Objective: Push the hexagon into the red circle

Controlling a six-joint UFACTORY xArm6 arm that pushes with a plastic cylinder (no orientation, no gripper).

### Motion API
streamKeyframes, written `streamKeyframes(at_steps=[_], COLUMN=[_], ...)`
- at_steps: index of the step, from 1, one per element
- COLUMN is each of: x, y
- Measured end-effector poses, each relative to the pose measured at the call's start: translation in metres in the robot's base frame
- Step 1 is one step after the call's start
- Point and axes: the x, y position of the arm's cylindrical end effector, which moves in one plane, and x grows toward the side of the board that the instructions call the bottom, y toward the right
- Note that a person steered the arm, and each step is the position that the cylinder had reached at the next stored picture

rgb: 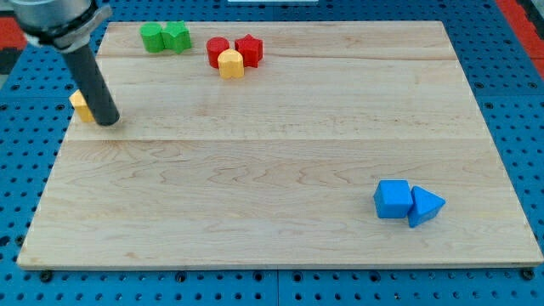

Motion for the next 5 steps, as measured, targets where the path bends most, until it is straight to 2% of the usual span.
streamKeyframes(at_steps=[1, 2, 4, 5], x=[0.001, -0.047, -0.098, -0.074], y=[-0.033, -0.062, 0.029, 0.006])
